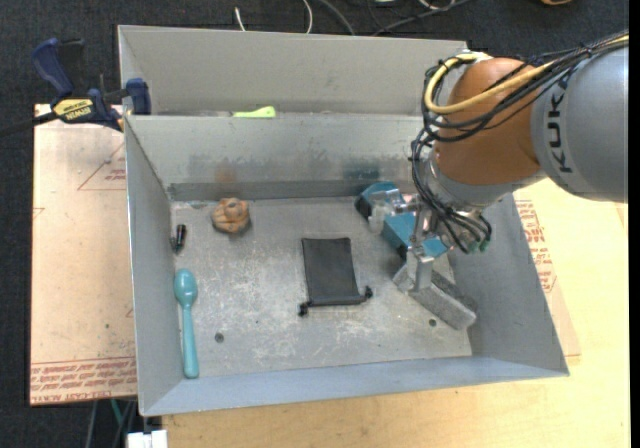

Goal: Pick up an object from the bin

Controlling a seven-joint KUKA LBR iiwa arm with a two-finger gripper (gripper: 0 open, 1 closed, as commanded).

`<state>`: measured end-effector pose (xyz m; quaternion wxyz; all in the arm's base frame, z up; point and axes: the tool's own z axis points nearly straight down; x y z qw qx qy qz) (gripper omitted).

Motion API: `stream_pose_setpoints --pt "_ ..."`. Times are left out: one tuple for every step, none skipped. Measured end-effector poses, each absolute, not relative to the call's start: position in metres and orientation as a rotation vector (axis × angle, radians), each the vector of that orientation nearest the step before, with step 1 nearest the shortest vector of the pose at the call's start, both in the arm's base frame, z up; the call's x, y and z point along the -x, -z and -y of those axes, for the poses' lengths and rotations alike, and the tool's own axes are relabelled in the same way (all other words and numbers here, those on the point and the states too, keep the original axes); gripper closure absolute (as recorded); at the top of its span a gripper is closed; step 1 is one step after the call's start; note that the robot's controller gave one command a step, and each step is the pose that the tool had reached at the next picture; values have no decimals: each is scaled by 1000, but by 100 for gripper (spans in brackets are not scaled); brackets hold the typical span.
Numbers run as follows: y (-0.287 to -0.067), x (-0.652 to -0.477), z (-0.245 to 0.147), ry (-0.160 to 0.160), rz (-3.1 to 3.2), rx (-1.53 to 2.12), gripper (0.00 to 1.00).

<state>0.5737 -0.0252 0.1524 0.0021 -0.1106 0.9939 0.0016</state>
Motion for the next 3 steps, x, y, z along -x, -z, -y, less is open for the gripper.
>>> stream_pose_setpoints --pt "-129 -578 -21 -2 -3120 325 0" --pt "-87 -567 -54 1 -3089 543 0" --pt "-72 -598 -66 -3 -3042 723 100"
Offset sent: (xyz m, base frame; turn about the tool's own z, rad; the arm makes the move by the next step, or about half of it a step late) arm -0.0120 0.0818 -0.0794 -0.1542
